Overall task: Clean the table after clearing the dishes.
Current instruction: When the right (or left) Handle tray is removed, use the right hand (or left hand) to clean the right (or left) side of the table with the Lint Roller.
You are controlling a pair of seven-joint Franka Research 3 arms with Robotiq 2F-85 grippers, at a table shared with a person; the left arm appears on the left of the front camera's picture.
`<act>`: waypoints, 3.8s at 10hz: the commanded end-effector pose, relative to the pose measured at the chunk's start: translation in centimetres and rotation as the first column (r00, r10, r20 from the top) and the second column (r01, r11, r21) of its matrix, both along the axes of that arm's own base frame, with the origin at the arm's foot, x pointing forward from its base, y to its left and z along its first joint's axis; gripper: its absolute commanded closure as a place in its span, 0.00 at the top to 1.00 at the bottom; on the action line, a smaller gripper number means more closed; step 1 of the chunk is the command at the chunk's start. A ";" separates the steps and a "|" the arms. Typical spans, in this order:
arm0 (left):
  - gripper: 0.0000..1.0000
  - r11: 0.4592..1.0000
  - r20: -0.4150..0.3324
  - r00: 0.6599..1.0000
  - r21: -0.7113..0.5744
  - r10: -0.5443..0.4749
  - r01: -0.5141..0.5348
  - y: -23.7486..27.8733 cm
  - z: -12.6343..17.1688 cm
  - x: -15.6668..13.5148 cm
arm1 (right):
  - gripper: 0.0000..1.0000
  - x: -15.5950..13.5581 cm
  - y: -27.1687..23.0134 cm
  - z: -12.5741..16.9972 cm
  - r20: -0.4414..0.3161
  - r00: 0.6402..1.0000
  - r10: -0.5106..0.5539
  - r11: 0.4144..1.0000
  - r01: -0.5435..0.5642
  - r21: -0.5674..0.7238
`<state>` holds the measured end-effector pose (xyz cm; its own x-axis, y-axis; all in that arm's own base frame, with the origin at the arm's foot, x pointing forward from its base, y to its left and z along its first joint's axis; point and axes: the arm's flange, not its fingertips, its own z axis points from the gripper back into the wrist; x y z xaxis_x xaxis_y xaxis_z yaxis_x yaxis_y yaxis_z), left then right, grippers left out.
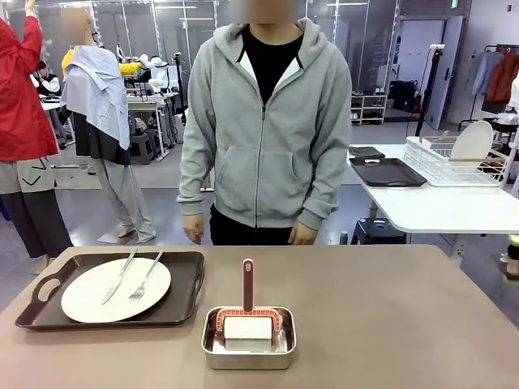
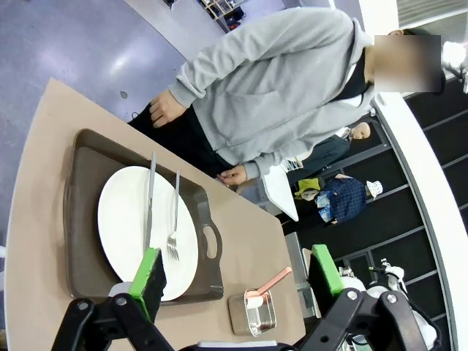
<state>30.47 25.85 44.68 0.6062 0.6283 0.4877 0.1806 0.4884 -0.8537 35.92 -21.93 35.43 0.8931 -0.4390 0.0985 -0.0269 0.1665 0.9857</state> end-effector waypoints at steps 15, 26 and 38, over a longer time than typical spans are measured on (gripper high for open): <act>1.00 1.000 0.027 1.000 -0.009 0.001 -0.001 0.3 0.2 -0.1 | 0.95 0.0 0.0 0.0 0.000 1.000 0.000 1.000 0.000 0.000; 1.00 0.699 -0.064 0.849 0.536 -0.525 0.473 -16.3 14.6 13.0 | 0.95 0.0 0.0 0.0 0.000 1.000 0.000 1.000 0.000 0.000; 1.00 -0.375 -0.668 0.219 0.624 -0.712 0.685 -53.8 6.9 14.3 | 0.95 0.0 0.0 0.0 0.000 1.000 0.000 1.000 0.000 0.000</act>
<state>44.96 -28.04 51.67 0.1918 -0.9673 0.1661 0.9750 0.1685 -0.1449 36.24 -22.08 35.06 0.8880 -0.4468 0.1091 -0.0364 0.1681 0.9851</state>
